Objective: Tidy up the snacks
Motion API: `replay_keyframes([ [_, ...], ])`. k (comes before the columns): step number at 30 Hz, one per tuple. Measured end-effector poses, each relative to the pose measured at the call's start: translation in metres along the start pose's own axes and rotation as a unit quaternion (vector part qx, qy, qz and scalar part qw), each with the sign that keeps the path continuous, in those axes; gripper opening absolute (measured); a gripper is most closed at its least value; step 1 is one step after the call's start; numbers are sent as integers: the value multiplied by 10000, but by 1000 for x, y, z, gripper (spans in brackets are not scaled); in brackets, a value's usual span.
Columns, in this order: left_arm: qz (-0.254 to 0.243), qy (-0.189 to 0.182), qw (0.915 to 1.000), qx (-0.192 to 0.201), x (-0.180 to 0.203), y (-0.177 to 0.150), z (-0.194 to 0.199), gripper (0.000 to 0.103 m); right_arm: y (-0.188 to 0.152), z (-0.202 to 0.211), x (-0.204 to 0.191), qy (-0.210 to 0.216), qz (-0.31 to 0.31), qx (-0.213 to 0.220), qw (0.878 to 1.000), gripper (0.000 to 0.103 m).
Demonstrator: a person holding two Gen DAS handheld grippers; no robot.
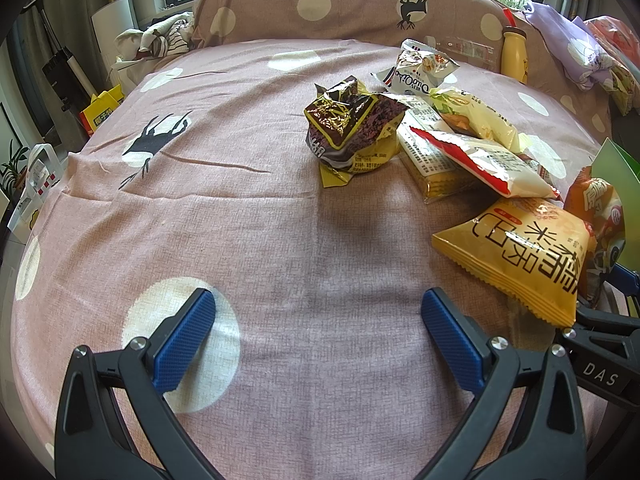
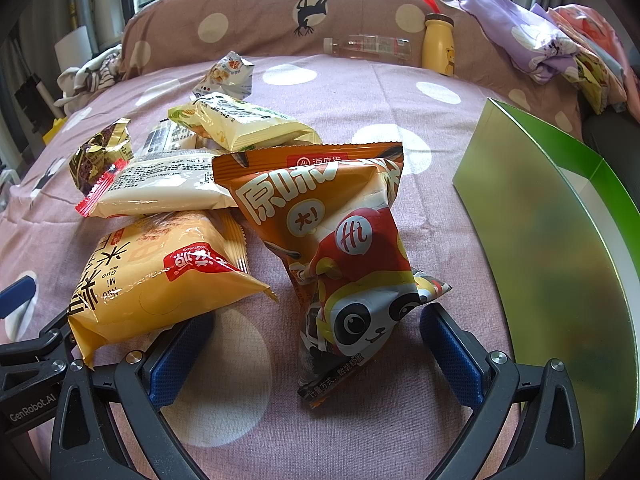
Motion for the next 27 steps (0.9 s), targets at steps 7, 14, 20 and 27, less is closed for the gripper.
replay_keyframes([
  [7,2,-3,10000,0,0,0,0,103,-1,0,1,-7,6,-7,10000,103],
  [14,2,-4,10000,0,0,1,0,103,-2,1,-1,130,120,-150,9997,103],
  [20,3,-7,10000,0,2,3,-1,103,-10,13,-3,490,93,-389,9980,102],
  [27,38,-41,10000,4,-1,0,-1,103,0,54,-4,1166,-402,-168,9922,102],
])
Point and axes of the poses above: each gripper's, at about its wrist camera, not at the fingertips, and z roughly against the way its jaws point, x to its right, y to its top, the point moved 8 cm from there along -z, roughly the way its jaws point, and after that the axes turned 3 degrees about y, right-handed, at the moved point
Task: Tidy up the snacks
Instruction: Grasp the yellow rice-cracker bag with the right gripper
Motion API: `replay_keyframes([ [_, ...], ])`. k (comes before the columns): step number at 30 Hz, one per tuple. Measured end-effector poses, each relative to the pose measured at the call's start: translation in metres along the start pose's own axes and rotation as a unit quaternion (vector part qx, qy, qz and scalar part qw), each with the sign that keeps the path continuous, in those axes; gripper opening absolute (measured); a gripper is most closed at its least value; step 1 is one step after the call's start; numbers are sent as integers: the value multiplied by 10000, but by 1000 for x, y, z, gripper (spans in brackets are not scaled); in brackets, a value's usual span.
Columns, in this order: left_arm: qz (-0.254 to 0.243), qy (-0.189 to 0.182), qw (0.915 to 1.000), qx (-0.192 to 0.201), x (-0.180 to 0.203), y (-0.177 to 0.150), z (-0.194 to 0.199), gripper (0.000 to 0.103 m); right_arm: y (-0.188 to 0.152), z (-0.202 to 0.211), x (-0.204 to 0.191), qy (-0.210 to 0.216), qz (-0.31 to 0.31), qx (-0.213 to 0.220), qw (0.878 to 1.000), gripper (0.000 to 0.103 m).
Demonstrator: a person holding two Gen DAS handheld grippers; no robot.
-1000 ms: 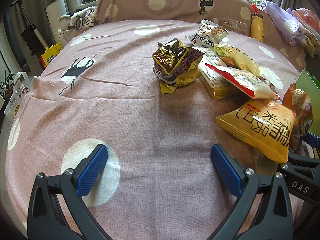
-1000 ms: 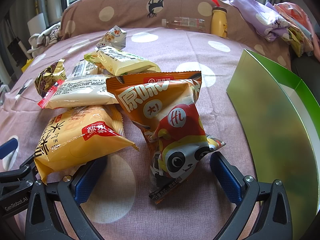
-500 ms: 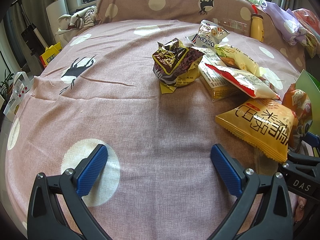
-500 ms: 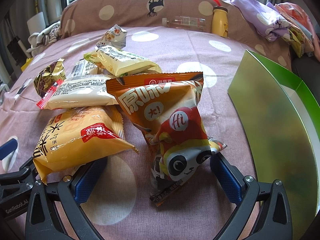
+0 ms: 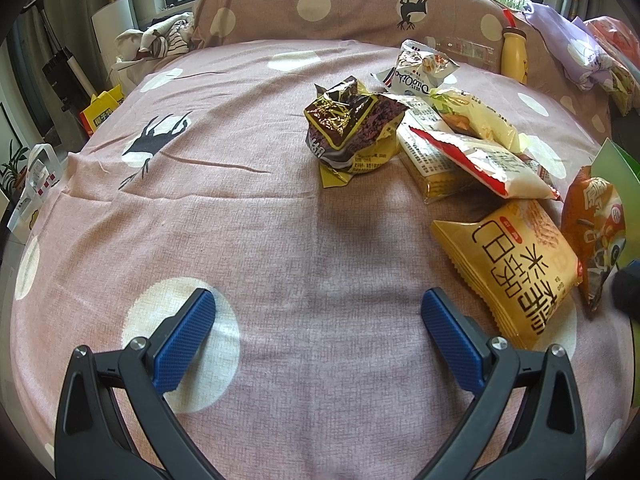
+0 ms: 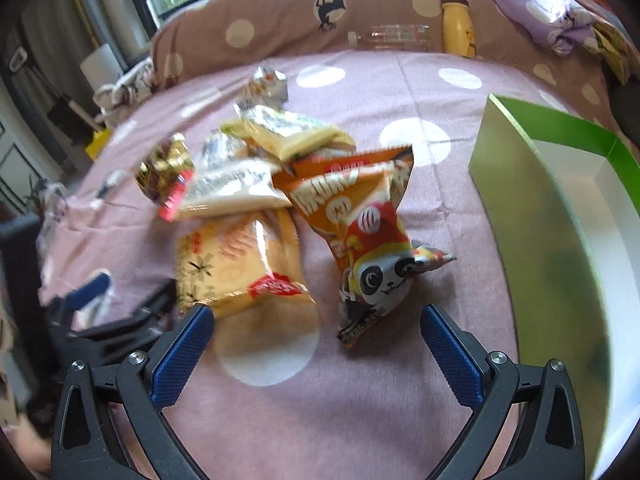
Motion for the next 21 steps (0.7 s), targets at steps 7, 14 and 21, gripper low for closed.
replay_keyframes([
  [7,273,-384,9971,-598,-4,5,13,94,41,27,-22,987,-667,36,9929,102],
  [14,717,-1727,9810,-516,28,36,49,61,51,-1,-29,1210,-687,-323,9897,74],
  [21,793,-2314,9638,-1064,70,19,29,46,32,-41,-27,1175,-768,-880,9862,59],
])
Point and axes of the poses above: each gripper's, at about its wrist camera, not at the fingertips, and z roughly against the way its jaws point, x to its right, y to its top, the point moved 8 cm from there along -z, roughly the way its jaws point, and after that the axes turned 3 degrees about y, right-handed, at the moved point
